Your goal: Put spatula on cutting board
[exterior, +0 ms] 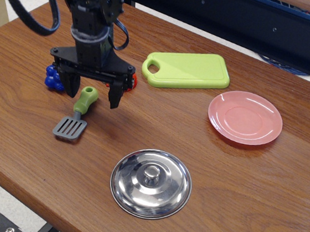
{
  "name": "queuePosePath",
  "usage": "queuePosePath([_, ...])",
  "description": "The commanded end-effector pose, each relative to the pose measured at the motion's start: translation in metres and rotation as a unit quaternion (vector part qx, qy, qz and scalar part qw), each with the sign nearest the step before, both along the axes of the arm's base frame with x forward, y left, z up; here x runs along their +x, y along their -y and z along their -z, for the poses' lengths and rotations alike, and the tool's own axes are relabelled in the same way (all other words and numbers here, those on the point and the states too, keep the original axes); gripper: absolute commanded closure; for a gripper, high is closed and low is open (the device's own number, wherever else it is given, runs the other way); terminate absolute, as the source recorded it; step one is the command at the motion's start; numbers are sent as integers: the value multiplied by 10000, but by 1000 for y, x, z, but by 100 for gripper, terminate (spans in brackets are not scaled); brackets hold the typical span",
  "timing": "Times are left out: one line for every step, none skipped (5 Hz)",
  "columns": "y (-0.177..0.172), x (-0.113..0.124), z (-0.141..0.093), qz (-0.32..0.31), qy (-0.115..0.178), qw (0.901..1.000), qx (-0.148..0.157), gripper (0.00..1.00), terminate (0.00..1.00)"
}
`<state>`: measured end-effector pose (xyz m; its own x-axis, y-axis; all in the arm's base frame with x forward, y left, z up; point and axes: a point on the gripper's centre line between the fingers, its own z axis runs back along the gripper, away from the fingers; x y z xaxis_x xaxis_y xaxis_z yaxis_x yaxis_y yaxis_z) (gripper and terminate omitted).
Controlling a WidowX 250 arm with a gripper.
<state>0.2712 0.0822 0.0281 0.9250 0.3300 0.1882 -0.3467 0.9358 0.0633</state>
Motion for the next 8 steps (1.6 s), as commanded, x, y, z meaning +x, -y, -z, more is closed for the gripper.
queuePosePath([0, 6, 9, -69, 128, 9998, 154, 0, 0])
queuePosePath([3, 6, 16, -91, 64, 9998, 194, 0, 0])
queuePosePath([3, 5, 19, -163, -72, 9998, 97, 100, 0])
queuePosePath([3, 6, 19, -348, -126, 9993, -11, 100, 0])
queuePosePath([8, 8, 12, -597, -244, 9978, -156, 100, 0])
queuePosePath([16, 22, -17, -1077, -173, 9931, -422, 100, 0])
queuePosePath([16, 57, -39, -2186, 199, 9738, -602, 100, 0])
queuePosePath([12, 84, -51, -3030, 509, 9482, -809, 100, 0])
